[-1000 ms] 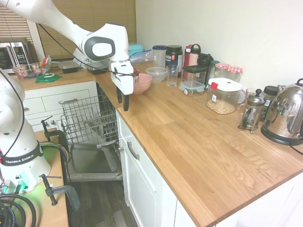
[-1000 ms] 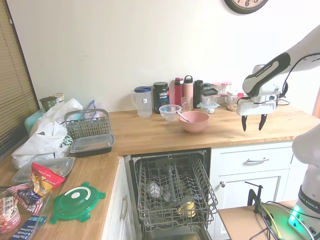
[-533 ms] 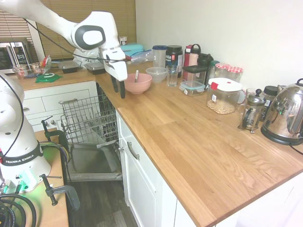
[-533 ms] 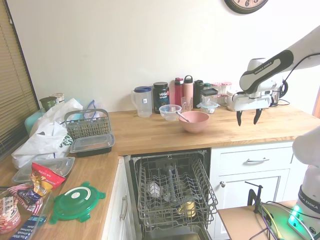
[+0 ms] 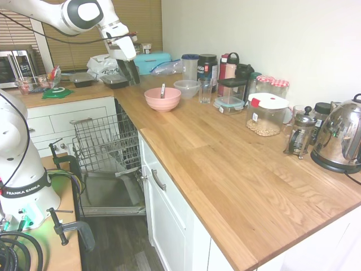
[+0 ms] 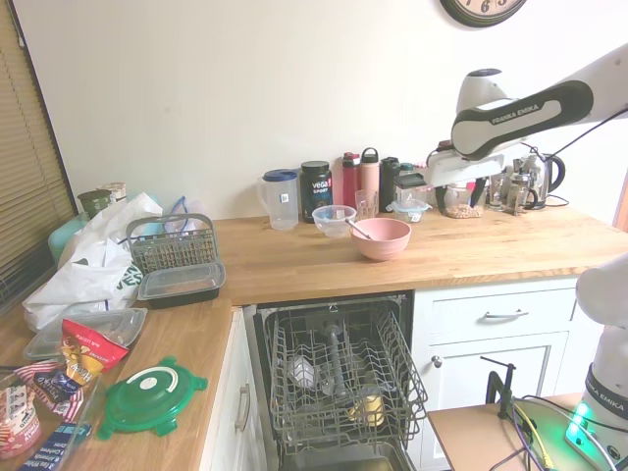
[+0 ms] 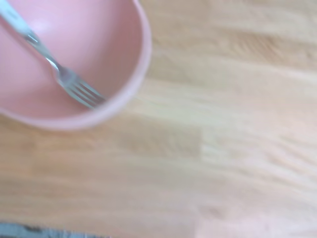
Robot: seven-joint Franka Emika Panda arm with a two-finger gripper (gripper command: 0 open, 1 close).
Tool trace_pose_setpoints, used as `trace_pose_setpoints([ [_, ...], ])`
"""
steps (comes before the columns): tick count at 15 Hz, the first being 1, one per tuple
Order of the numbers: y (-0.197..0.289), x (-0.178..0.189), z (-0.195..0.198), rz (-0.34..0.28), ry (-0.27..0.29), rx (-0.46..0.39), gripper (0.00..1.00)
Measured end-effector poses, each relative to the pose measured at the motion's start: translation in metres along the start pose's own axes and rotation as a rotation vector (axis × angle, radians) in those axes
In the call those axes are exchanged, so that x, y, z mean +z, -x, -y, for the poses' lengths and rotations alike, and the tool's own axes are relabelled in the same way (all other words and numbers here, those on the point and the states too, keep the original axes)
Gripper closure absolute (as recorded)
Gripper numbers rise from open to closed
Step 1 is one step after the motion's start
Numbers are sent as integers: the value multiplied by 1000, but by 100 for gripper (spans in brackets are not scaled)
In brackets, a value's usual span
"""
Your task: Put the fork in the dishwasher
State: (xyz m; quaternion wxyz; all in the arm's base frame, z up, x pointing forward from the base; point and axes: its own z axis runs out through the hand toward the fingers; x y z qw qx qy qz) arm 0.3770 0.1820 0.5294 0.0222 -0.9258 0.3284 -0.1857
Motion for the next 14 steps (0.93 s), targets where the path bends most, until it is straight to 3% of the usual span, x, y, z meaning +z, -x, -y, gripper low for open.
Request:
trace_pose_setpoints([
  [5, 6, 2, 71, -52, 27, -47, 0],
  [14, 36, 91, 177, -28, 86, -184, 0],
])
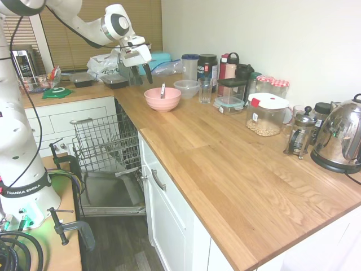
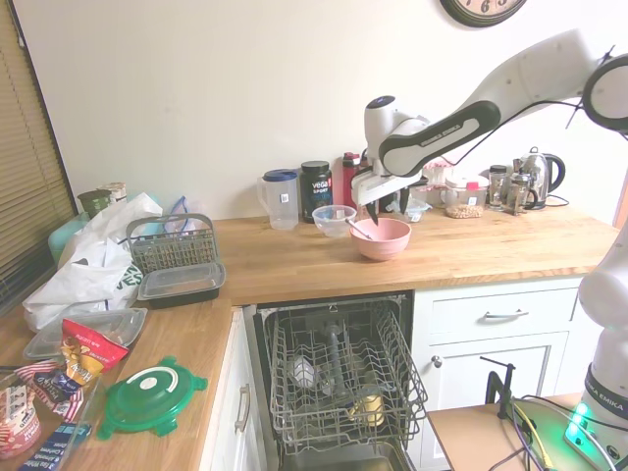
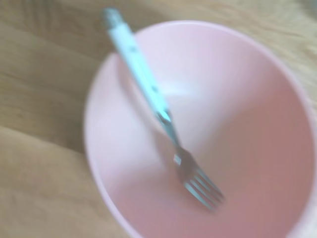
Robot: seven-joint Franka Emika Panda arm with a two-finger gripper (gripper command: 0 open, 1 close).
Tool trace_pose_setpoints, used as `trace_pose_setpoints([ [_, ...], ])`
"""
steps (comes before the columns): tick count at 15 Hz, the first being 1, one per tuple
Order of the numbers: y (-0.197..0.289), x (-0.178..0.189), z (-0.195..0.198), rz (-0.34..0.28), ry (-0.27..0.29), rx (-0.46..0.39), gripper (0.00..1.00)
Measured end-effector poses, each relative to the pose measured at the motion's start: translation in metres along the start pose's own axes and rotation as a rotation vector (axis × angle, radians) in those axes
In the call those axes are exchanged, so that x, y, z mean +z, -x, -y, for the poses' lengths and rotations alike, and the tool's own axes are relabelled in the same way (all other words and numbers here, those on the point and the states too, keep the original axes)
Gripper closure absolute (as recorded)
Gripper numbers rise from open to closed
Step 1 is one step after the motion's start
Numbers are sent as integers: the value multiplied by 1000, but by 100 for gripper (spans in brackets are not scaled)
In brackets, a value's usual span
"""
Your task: Put the fork in the dishwasher
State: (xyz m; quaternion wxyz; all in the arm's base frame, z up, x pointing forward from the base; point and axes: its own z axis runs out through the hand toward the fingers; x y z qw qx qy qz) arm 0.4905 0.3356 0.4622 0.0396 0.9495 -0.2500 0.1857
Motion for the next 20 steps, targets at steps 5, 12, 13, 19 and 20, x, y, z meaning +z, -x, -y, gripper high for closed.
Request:
trace_pose_setpoints([
  [5, -19, 36, 30, 29, -7, -30, 0],
  [12, -54, 82, 53, 77, 3, -28, 100],
  [13, -56, 83, 55, 89, -4, -43, 100],
  [19, -67, 113, 62, 95, 18, -88, 100],
  [20, -67, 119, 64, 95, 19, -93, 100],
])
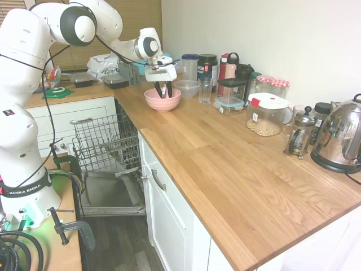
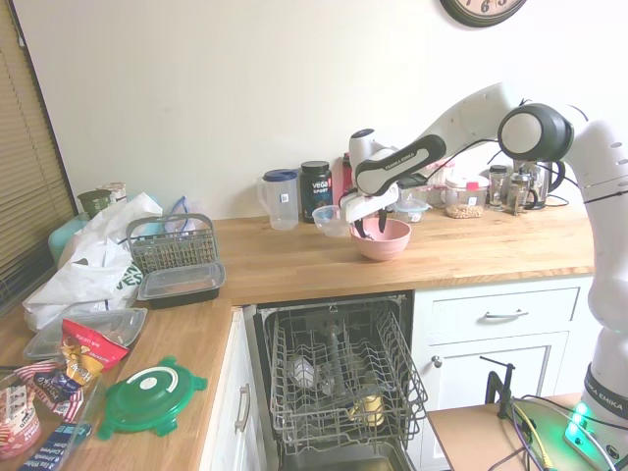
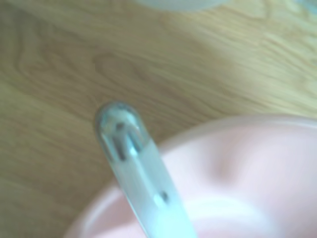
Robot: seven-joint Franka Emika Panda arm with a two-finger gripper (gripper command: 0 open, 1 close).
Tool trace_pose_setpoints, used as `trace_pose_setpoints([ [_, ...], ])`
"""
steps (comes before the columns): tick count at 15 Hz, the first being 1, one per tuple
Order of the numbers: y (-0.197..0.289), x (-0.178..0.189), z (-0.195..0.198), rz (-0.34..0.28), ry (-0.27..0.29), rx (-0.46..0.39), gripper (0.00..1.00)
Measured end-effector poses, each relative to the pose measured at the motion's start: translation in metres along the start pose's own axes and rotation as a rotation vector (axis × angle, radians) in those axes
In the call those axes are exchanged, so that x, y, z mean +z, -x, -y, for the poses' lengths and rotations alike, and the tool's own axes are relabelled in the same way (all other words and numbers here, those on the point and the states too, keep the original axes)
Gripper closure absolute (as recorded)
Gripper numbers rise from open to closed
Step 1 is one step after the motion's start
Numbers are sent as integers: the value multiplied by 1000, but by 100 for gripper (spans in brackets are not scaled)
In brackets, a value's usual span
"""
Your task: Put the fork in the dishwasher
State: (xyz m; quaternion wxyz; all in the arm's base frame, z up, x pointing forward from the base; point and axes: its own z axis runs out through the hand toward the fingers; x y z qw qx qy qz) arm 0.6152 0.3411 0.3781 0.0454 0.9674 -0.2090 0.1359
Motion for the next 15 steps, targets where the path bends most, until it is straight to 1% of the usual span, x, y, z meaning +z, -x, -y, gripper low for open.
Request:
trace_pose_setpoints([
  [2, 1, 4, 6, -4, 0, -8, 100],
  [5, 2, 1, 11, -12, -3, -13, 100],
  [10, 0, 3, 10, -16, 0, -16, 100],
  [15, -3, 2, 10, -23, -9, -15, 100],
])
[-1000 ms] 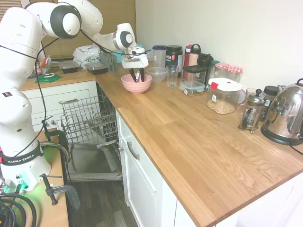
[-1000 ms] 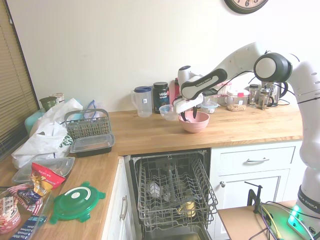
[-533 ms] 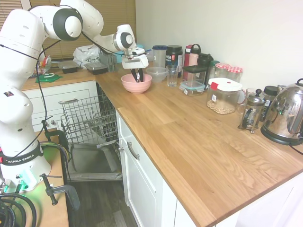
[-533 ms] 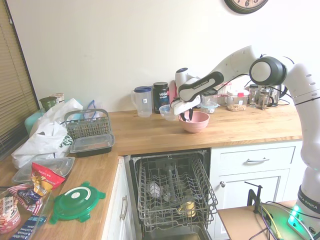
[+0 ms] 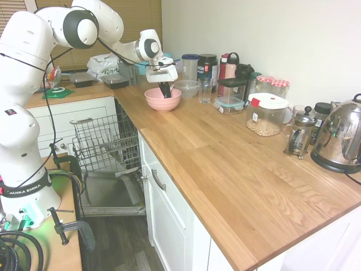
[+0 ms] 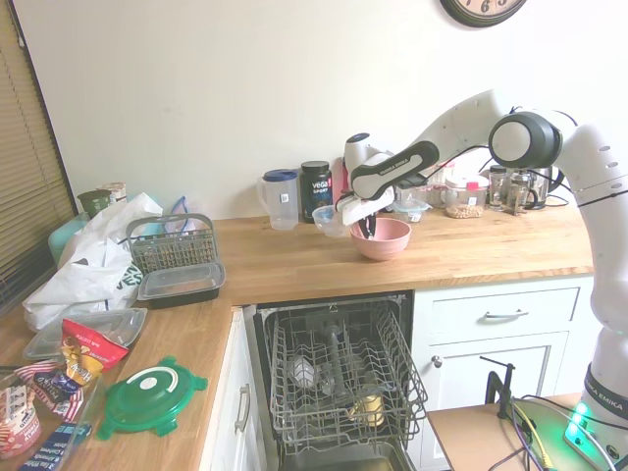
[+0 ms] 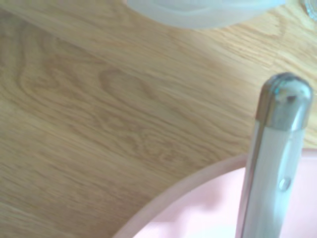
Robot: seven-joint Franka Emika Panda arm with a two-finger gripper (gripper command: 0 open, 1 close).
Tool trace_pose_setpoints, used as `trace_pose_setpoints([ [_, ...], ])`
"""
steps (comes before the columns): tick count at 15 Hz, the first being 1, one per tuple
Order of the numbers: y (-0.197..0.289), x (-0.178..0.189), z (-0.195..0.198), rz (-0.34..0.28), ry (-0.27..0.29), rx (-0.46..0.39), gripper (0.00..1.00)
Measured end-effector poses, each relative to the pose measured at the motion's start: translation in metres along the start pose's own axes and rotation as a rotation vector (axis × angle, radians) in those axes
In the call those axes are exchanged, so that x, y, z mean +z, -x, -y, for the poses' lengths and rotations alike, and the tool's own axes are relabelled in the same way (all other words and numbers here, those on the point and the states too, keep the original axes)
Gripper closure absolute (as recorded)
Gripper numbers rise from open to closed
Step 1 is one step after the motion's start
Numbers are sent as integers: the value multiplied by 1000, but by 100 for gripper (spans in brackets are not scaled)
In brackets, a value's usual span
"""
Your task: Put the fork in the dishwasher
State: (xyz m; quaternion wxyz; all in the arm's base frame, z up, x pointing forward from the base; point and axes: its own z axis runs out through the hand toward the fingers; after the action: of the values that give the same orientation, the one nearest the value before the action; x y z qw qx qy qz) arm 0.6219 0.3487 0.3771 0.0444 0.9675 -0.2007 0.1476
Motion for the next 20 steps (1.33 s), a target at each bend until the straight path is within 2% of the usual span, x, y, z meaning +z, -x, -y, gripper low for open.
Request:
trace_pose_setpoints([
  [2, -2, -9, -1, -12, -18, 2, 100],
  [6, -2, -48, -17, -47, -58, 8, 100],
  [10, 33, -98, -37, -92, -111, -25, 100],
  [13, 112, -159, -39, -176, -163, -90, 100],
  [15, 174, -186, -49, -212, -183, -135, 100],
  [18, 250, -189, -53, -246, -177, -207, 100],
  [20, 291, -174, -45, -275, -151, -252, 100],
])
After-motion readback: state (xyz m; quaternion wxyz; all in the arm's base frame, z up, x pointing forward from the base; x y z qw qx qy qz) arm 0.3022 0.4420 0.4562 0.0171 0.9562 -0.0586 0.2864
